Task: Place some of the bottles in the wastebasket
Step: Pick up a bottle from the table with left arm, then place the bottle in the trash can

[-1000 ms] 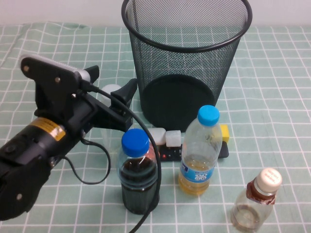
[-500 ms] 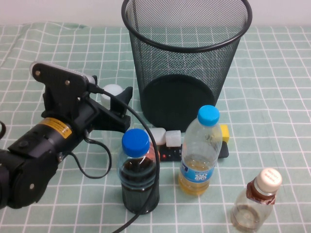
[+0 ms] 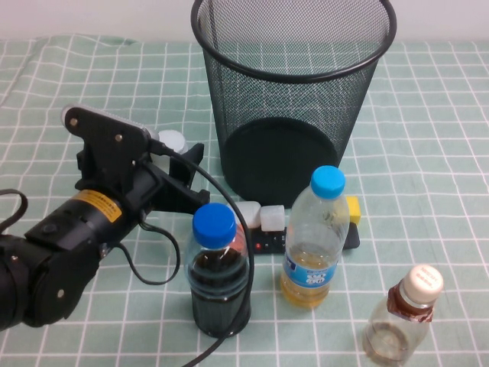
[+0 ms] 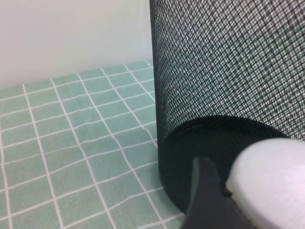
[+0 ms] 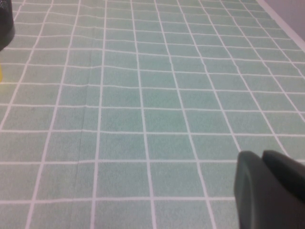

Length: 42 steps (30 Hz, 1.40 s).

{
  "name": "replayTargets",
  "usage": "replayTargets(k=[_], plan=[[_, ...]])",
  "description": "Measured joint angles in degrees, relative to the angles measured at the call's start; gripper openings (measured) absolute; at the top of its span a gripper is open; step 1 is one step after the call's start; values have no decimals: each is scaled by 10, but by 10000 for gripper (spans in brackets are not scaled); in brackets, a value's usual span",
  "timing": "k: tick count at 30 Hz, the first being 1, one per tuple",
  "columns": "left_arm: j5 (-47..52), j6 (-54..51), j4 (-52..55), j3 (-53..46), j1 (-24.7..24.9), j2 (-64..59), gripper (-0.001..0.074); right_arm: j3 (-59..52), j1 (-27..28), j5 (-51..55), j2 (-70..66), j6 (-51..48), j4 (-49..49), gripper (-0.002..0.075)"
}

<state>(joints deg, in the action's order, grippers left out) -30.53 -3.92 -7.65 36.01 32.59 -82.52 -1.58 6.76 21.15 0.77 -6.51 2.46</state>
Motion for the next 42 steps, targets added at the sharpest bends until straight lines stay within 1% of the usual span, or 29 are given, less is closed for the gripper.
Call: replayTargets(k=[1,6,9,12,15,18,20,23,28,30,34,38,41,42], plan=[[0,1,0,0,0,0,333,0,0,0,0,0,0,-8],[0,-10,0,0,0,0,332,0,0,0,0,0,0,-8],[19,-42,0,6,0,8,332,0,0,0,0,0,0,-8],[110,-87,-25,36,-1,39,332,0,0,0,0,0,0,-8],[270,-128,-49,106,-15,81,332,0,0,0,0,0,0,-8],[462,-128,-55,192,-42,109,332,0,0,0,0,0,0,-8],[568,-116,-55,259,-64,116,332,0,-1,0,0,0,0,-8],[665,-106,-45,355,-87,116,332,0,-1,0,0,0,0,-8],[784,-108,-35,561,-94,63,332,0,-1,0,0,0,0,-8],[821,-109,-36,654,-94,24,332,0,-1,0,0,0,0,-8],[872,-109,-39,878,-95,-84,332,0,-1,0,0,0,0,-8],[899,-127,-100,1075,-97,-204,332,0,-1,0,0,0,0,-8],[901,-146,-172,1174,-97,-274,332,0,-1,0,0,0,0,-8],[896,-153,-192,1193,-96,-291,332,0,-1,0,0,0,0,-8]])
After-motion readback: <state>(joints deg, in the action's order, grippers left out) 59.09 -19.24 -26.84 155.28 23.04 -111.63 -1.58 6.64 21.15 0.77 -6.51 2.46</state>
